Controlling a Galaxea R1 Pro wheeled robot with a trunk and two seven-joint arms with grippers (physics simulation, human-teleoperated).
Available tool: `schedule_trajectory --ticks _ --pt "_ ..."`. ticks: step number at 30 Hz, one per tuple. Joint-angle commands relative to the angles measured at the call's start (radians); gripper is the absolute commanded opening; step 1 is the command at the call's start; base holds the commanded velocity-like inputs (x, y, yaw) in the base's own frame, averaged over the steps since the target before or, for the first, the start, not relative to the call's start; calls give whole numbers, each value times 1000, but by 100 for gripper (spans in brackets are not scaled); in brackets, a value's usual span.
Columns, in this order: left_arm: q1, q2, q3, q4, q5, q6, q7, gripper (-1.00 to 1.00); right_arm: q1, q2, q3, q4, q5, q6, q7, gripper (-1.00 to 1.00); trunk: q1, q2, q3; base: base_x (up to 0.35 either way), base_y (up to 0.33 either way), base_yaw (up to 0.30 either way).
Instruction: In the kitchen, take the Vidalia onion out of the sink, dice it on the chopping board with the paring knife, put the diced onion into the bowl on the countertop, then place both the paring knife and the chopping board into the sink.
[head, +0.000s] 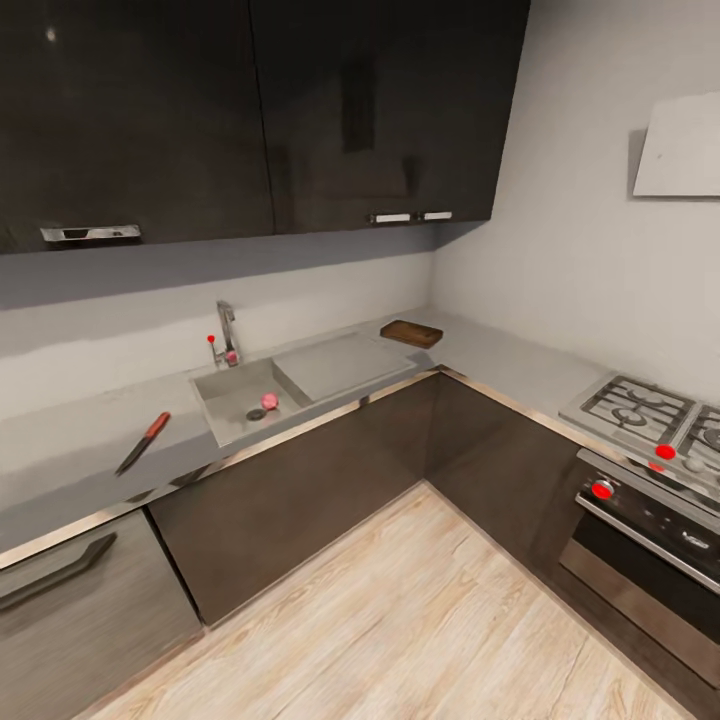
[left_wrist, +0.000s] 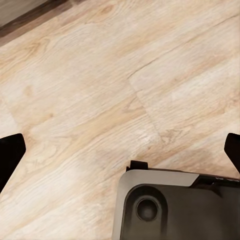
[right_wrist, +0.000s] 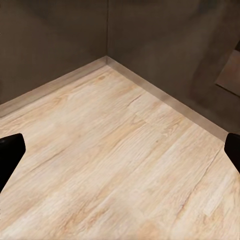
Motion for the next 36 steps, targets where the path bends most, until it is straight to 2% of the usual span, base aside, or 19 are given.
schedule_trajectory --ticks 1,15,18,20,21,22,25,26,27,29,30,31,32,34,35,36 --pt "0 0 -1 0 5 -2 0 100 -1 0 2 1 9 -1 -10 100 1 -2 -2 0 0 0" --pt "0 -1 -1 0 5 0 0 100 0 1 1 -8 9 -1 -14 100 1 -2 -2 0 0 0" --pt "0 -1 -1 1 5 0 0 100 -1 -1 -2 -31 10 93 -14 100 1 -2 -2 0 0 0" --pt "0 -1 -1 3 4 0 0 100 -1 -2 -3 -86 11 177 -16 100 1 -2 -2 0 0 0" --pt "0 -1 -2 5 4 0 0 100 -2 -1 -3 -223 12 328 -17 100 1 -2 -2 0 0 0" --pt "0 -1 -2 5 4 0 0 100 -2 -1 -3 -266 12 374 -16 100 1 -2 -2 0 0 0" --pt "0 -2 -12 6 4 0 0 100 -3 1 0 -552 12 713 -13 100 1 -2 -2 0 0 0" --pt "0 -2 -15 6 4 0 0 100 -3 1 0 -602 12 771 -13 100 1 -2 -2 0 0 0" --pt "0 -3 -20 6 4 0 0 100 -4 1 1 -703 12 885 -12 100 1 -2 -2 0 0 0" --pt "0 -4 -28 9 4 0 0 100 -9 4 5 -1002 12 1165 -11 100 1 -2 -2 0 0 0" --pt "0 -5 -30 14 4 -1 0 100 -12 4 7 -1048 13 1205 -11 100 1 -2 -2 0 0 0" --pt "0 -6 -31 22 4 -1 0 100 -43 5 9 -1177 24 1331 -13 100 1 -2 -2 0 0 0" --pt "0 -7 -31 26 4 -1 0 100 -74 6 12 -1242 35 1410 -14 100 1 -2 -2 0 0 0" --pt "0 -7 -31 29 4 -1 0 100 -109 7 17 -1293 46 1486 -14 100 1 -2 -2 0 0 0" --pt "0 -7 -31 31 4 -1 0 100 -149 10 23 -1333 57 1557 -15 100 1 -2 -2 0 0 0" --pt "0 -7 -31 31 4 -1 0 100 -172 11 26 -1347 62 1591 -15 100 1 -2 -2 0 0 0"
